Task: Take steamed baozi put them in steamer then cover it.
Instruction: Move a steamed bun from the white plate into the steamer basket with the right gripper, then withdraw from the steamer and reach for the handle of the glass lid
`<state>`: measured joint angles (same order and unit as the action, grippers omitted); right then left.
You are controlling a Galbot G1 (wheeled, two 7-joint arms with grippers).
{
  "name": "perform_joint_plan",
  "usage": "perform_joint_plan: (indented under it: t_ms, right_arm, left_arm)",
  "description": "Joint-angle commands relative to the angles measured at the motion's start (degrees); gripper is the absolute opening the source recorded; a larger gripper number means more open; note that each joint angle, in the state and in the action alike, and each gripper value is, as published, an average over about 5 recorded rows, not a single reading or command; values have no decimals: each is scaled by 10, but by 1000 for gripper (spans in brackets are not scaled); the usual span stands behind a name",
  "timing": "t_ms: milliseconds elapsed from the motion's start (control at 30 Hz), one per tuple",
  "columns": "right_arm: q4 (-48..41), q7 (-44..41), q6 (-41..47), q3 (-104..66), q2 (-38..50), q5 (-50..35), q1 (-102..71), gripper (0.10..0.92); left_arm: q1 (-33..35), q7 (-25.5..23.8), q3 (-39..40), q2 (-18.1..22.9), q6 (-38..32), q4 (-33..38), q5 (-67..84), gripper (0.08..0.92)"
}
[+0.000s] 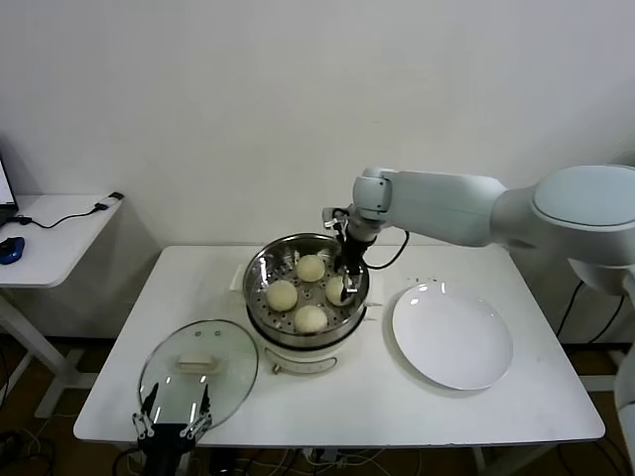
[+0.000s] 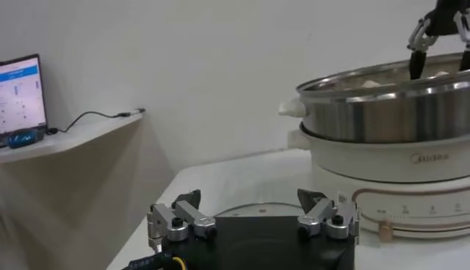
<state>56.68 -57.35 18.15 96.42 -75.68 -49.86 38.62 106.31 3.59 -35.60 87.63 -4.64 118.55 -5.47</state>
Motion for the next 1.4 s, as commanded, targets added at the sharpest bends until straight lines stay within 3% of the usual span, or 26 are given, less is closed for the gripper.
perform_joint_plan:
  t_ms: [33,267,433,700,933,1167,1400]
  right_arm:
    - [37,-23,-22,-13,55,-10,55,823]
    - [89,33,-114,-59,162,-48,65,823]
    - [153,144,-168,-124,260,-94,10,823]
    - [231,329,-237,-360,380,-102,-223,823]
    - [284,408,-260,-582,423,-81,-450,823]
    - [316,418,-268,-824,430,-54,-692,823]
    - [340,412,-259,-1028,374,-3,-886,823]
  left_arm:
    - [1,0,0,0,-1,0,0,823]
    - [-2,0,-3,1,0,2,-3,823]
    - [-7,0,-10,2,3,3,-4,823]
    - [-17,1,-19,7,7,2,-9,823]
    - [-21,-8,-28,11,12,11,-36,823]
    - [-25,-21,-42,10,-1,16,-112,823]
    - [-46,-13,-61,8,-12,8,-361,823]
